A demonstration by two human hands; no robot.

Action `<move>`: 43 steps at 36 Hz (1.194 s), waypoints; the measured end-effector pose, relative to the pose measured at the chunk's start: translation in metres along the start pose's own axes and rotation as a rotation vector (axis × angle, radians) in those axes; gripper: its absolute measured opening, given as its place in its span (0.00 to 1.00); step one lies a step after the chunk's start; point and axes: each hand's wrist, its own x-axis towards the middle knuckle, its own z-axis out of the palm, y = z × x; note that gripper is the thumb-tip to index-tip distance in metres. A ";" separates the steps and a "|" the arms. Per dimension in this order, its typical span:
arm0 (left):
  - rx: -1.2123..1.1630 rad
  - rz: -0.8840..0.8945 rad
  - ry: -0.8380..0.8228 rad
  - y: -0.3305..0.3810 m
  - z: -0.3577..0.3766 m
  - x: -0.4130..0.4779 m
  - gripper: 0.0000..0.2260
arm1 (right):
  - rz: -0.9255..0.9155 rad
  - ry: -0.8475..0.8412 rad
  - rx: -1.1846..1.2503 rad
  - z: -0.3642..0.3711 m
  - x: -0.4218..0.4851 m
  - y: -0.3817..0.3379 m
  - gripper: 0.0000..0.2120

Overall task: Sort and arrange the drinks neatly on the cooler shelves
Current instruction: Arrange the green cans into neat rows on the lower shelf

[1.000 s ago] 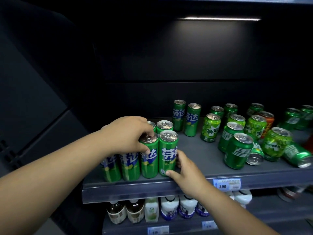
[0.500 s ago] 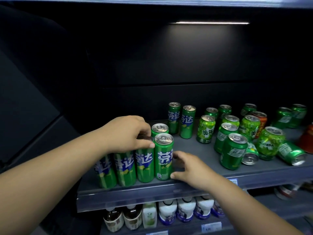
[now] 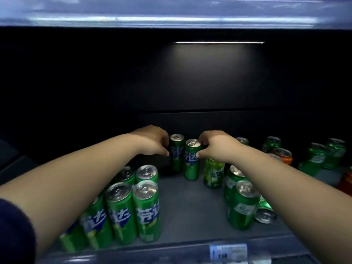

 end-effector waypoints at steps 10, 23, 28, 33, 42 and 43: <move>-0.111 -0.152 0.049 0.008 0.026 0.071 0.37 | -0.016 -0.169 0.044 0.010 0.057 0.022 0.27; -0.125 -0.158 0.087 0.017 0.033 0.089 0.20 | -0.075 -0.148 0.121 0.026 0.067 0.031 0.24; -0.086 -0.107 0.095 0.017 0.031 0.081 0.21 | -0.117 -0.158 0.150 0.022 0.054 0.035 0.25; -0.113 -0.056 0.015 0.019 0.027 0.061 0.22 | -0.176 -0.200 0.137 0.013 0.035 0.031 0.27; -0.060 0.060 -0.140 0.025 0.017 0.018 0.26 | -0.269 -0.207 0.245 0.012 -0.013 0.019 0.32; -0.040 0.086 -0.142 0.026 0.017 0.014 0.25 | -0.263 -0.219 0.267 0.013 -0.020 0.017 0.32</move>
